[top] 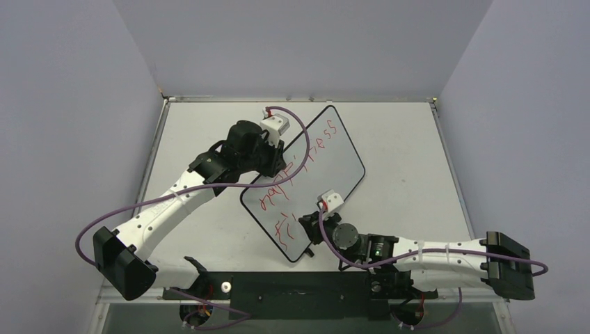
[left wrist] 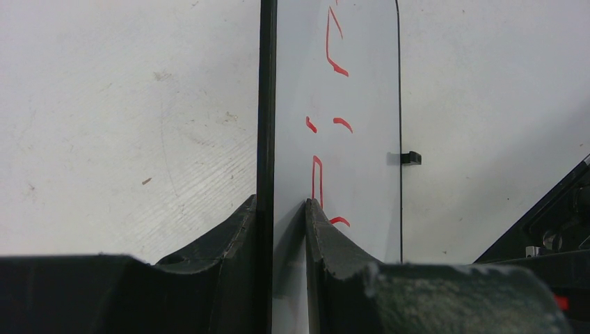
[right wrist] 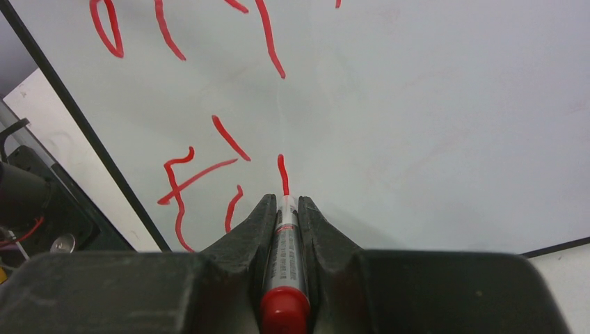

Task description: Write a sentence on the whiteboard

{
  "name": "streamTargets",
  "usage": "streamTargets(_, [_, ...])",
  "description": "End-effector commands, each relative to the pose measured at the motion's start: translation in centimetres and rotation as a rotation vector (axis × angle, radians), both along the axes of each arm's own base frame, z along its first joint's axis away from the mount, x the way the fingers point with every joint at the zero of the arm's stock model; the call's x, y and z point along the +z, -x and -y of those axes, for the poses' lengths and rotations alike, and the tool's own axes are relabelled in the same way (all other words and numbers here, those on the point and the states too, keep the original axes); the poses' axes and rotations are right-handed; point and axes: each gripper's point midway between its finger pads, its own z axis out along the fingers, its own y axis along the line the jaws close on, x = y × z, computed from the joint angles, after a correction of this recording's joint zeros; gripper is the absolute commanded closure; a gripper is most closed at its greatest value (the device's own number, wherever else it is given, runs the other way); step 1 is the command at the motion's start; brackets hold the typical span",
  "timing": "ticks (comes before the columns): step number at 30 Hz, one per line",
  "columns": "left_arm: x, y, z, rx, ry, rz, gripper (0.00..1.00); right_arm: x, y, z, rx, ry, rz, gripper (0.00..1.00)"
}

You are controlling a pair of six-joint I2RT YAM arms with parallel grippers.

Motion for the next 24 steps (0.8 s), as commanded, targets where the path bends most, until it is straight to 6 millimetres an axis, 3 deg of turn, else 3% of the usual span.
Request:
streamTargets(1, [2.4, -1.4, -1.2, 0.027, -0.030, 0.134, 1.00, -3.5, 1.0, 1.2, 0.003, 0.069, -0.064, 1.00])
streamTargets(8, [2.3, -1.4, -1.1, 0.025, -0.030, 0.130, 1.00, -3.7, 1.5, 1.4, 0.002, 0.069, -0.073, 1.00])
streamTargets(24, [2.3, -1.3, -1.2, 0.025, -0.029, 0.130, 1.00, 1.8, 0.6, -0.2, 0.021, 0.067, 0.028, 1.00])
